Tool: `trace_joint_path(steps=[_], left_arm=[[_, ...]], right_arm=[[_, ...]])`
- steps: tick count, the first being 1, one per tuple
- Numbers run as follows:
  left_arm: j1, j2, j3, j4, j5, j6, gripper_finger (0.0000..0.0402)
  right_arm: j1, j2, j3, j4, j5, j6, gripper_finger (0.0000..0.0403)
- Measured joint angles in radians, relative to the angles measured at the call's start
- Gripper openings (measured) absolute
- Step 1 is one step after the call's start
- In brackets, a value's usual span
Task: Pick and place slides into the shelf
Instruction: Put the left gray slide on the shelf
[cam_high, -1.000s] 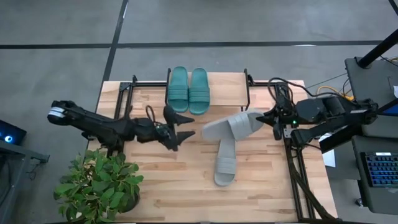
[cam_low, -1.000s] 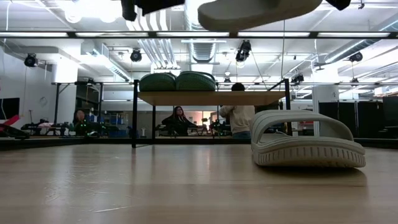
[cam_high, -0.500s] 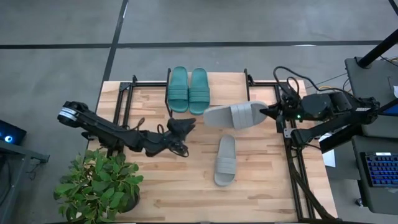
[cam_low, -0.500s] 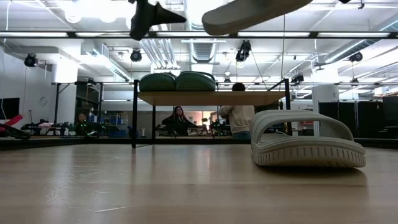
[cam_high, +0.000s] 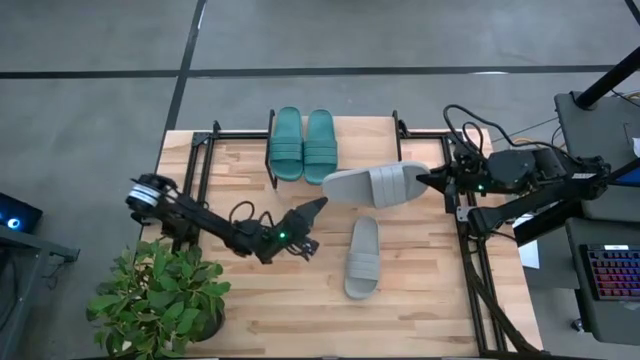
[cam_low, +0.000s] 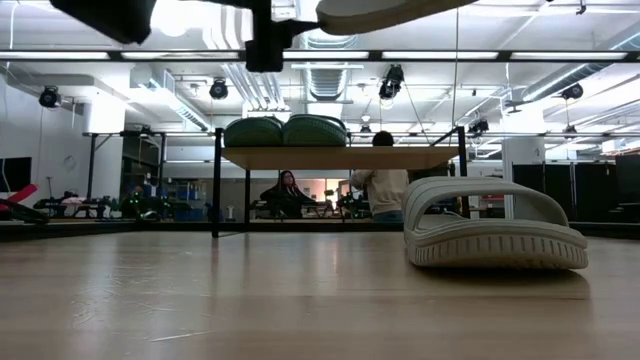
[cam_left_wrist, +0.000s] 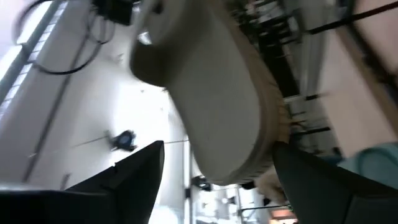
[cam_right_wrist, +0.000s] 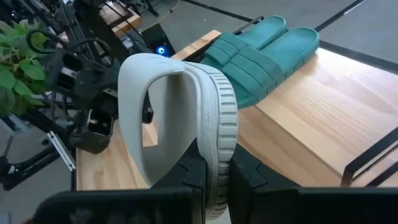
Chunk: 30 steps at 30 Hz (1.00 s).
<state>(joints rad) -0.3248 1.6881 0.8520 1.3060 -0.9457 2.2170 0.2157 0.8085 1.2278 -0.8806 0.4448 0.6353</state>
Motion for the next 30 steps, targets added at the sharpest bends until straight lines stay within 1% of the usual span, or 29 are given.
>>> trace_joint_path(steps=[2, 4, 6, 9, 13, 19, 24, 30], left_arm=[[0.0, 0.03, 0.0, 0.08, 0.026, 0.068, 0.0283], [0.001, 0.053, 0.002, 0.094, 0.047, 0.107, 0.0283], [0.004, 0.071, 0.009, 0.093, 0.045, 0.122, 0.0283], [0.011, 0.086, 0.011, 0.091, 0.044, 0.122, 0.0283], [0.016, 0.087, 0.009, 0.093, 0.039, 0.122, 0.0283], [0.016, 0.078, 0.008, 0.103, -0.009, 0.12, 0.0283], [0.017, 0.078, 0.008, 0.103, 0.002, 0.119, 0.0283], [0.018, 0.078, 0.008, 0.106, 0.03, 0.118, 0.0283]], right_arm=[[0.0, -0.001, 0.0, 0.0, -0.002, 0.0, 0.002], [0.0, -0.002, 0.0, -0.001, -0.009, 0.0, 0.002], [0.0, -0.002, 0.0, -0.002, -0.029, 0.0, 0.002], [0.0, -0.001, 0.0, -0.001, -0.06, 0.001, 0.002], [0.0, 0.003, 0.003, 0.001, -0.075, 0.004, 0.002], [0.0, 0.0, 0.04, -0.007, -0.085, 0.003, 0.002], [0.0, -0.002, 0.062, -0.004, -0.085, 0.0, 0.002], [0.0, 0.015, 0.049, -0.015, -0.09, 0.004, 0.002]])
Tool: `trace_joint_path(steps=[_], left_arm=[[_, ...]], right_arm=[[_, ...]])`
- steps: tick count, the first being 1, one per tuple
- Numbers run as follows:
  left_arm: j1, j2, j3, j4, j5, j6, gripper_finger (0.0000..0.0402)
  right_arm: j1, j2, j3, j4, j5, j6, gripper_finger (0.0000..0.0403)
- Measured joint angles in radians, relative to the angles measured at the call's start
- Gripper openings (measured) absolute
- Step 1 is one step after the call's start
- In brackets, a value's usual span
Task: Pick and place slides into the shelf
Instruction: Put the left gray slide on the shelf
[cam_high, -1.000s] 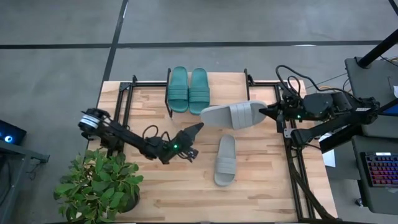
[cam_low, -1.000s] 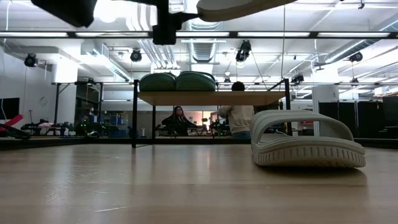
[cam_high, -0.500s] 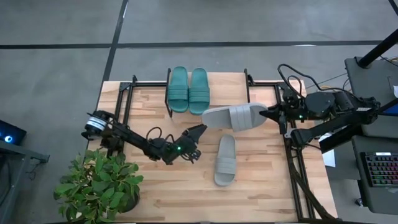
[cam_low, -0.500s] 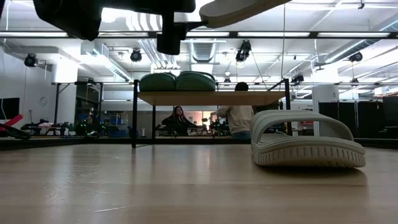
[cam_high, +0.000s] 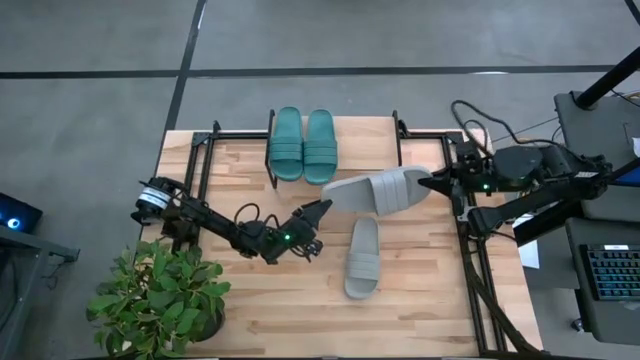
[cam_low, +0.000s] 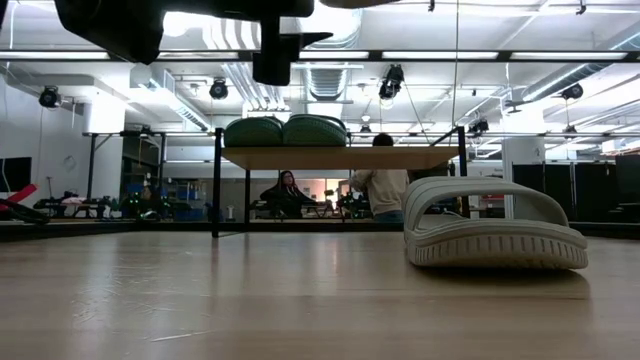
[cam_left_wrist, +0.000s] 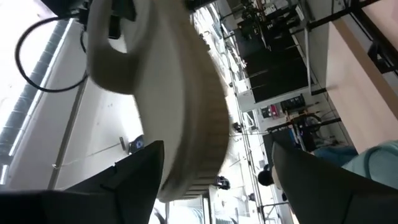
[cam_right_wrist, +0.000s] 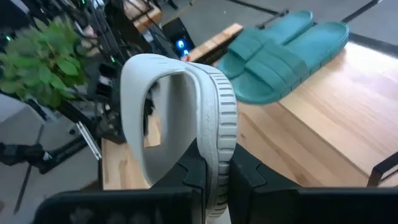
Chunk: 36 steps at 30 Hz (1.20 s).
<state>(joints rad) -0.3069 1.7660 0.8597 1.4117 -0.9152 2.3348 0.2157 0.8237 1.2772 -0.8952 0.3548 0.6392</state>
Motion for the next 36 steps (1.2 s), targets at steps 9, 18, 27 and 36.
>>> trace_joint_path(steps=[9, 18, 27, 36], left_arm=[[0.02, -0.001, 0.002, 0.002, 0.035, -0.08, 0.0283], [0.024, -0.002, 0.002, -0.024, 0.095, -0.217, 0.0244], [0.024, -0.002, 0.002, -0.13, 0.096, -0.209, 0.0202], [0.025, -0.002, 0.017, -0.136, 0.095, -0.214, 0.0144]], right_arm=[[0.0, 0.058, -0.006, -0.006, -0.049, -0.001, 0.002], [0.0, 0.054, -0.006, -0.005, -0.043, 0.0, 0.002], [0.0, 0.05, -0.006, -0.003, 0.007, 0.0, 0.002], [0.0, 0.058, -0.006, 0.013, -0.014, -0.002, 0.002]])
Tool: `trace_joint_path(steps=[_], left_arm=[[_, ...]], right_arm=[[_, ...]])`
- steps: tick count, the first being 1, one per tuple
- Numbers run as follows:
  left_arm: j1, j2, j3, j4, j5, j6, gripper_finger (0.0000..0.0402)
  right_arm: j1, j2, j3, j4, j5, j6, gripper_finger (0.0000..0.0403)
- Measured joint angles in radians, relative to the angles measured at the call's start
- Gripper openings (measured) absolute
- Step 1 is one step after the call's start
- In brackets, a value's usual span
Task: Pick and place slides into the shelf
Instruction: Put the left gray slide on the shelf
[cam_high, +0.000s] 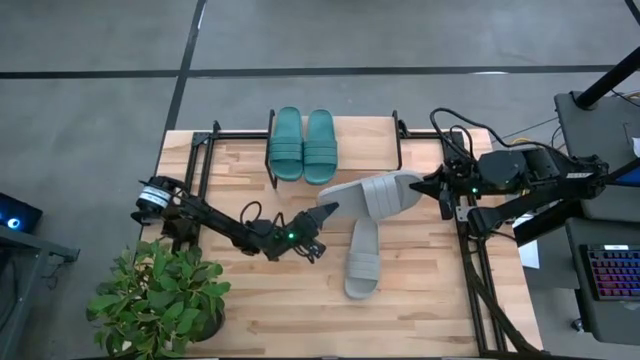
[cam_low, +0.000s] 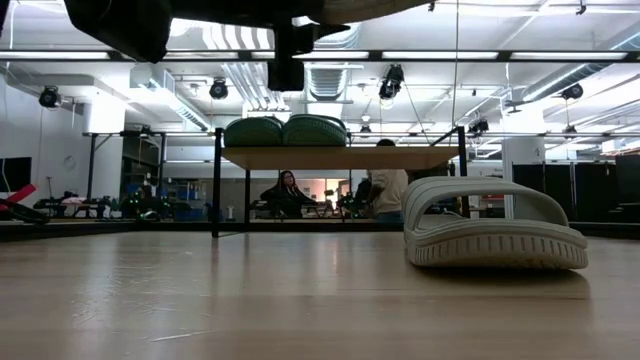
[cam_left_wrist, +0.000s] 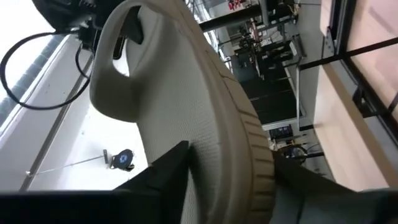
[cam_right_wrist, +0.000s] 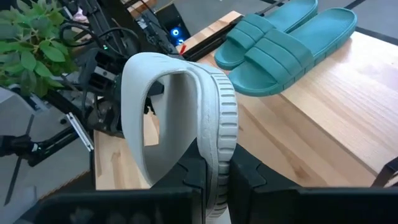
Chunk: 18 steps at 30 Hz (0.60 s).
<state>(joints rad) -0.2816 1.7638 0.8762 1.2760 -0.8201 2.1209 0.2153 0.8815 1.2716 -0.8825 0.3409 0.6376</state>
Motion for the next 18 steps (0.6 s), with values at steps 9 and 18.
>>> trace_joint_path(steps=[9, 18], left_arm=[[-0.001, 0.0, 0.039, -0.018, -0.031, -0.093, 0.0039], [-0.001, 0.001, 0.045, 0.0, -0.103, -0.131, 0.0039]], right_arm=[[0.0, 0.002, 0.001, -0.004, 0.004, -0.007, 0.0019], [0.0, -0.021, 0.029, 0.003, 0.057, -0.063, 0.011]])
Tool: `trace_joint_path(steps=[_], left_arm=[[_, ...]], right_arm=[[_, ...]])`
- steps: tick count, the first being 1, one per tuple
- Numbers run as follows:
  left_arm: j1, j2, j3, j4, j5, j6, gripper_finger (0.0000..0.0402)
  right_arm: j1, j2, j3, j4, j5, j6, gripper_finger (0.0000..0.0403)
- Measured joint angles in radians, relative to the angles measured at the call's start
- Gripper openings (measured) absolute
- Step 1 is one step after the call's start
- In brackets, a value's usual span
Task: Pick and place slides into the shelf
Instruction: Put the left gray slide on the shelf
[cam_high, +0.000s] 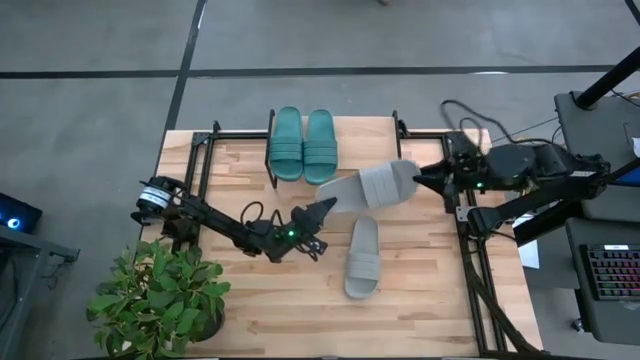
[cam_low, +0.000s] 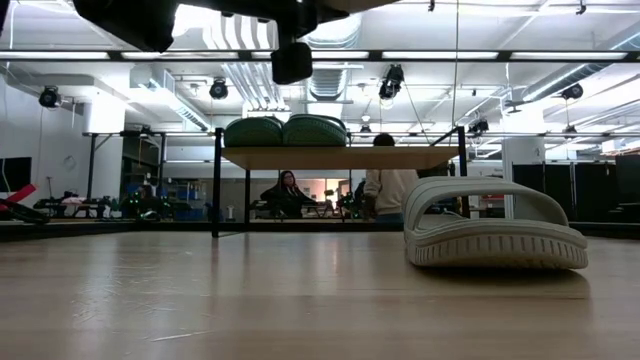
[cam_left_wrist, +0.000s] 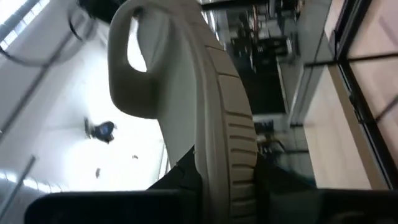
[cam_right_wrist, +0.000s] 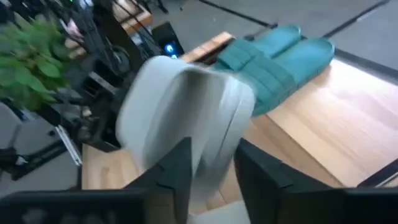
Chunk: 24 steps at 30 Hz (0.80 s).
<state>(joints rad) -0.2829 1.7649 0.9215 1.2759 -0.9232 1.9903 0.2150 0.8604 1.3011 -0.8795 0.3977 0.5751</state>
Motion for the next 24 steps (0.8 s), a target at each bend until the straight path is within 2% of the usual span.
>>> trace_joint_path(steps=[5, 8, 14, 19, 22, 24], left_arm=[[0.004, 0.001, 0.0, 0.048, -0.11, -0.002, 0.0038], [0.003, -0.003, 0.0, 0.07, -0.149, -0.049, 0.0038], [0.002, -0.005, 0.018, 0.049, -0.219, -0.156, 0.0038], [0.017, -0.005, 0.052, 0.024, -0.22, -0.24, 0.0038], [0.039, -0.006, 0.075, -0.049, -0.22, -0.315, 0.0038], [0.049, -0.006, 0.099, -0.154, -0.223, -0.393, 0.0038]], right_arm=[[0.001, -0.01, 0.054, -0.011, 0.017, -0.005, 0.0152], [0.002, -0.015, 0.083, -0.03, 0.085, -0.066, 0.0162], [0.003, -0.008, 0.082, -0.03, 0.23, -0.259, 0.0159], [0.003, 0.034, 0.076, -0.03, 0.326, -0.396, 0.0149], [0.003, 0.06, 0.076, -0.029, 0.338, -0.45, 0.0144], [0.003, 0.079, 0.076, -0.028, 0.338, -0.476, 0.0141]])
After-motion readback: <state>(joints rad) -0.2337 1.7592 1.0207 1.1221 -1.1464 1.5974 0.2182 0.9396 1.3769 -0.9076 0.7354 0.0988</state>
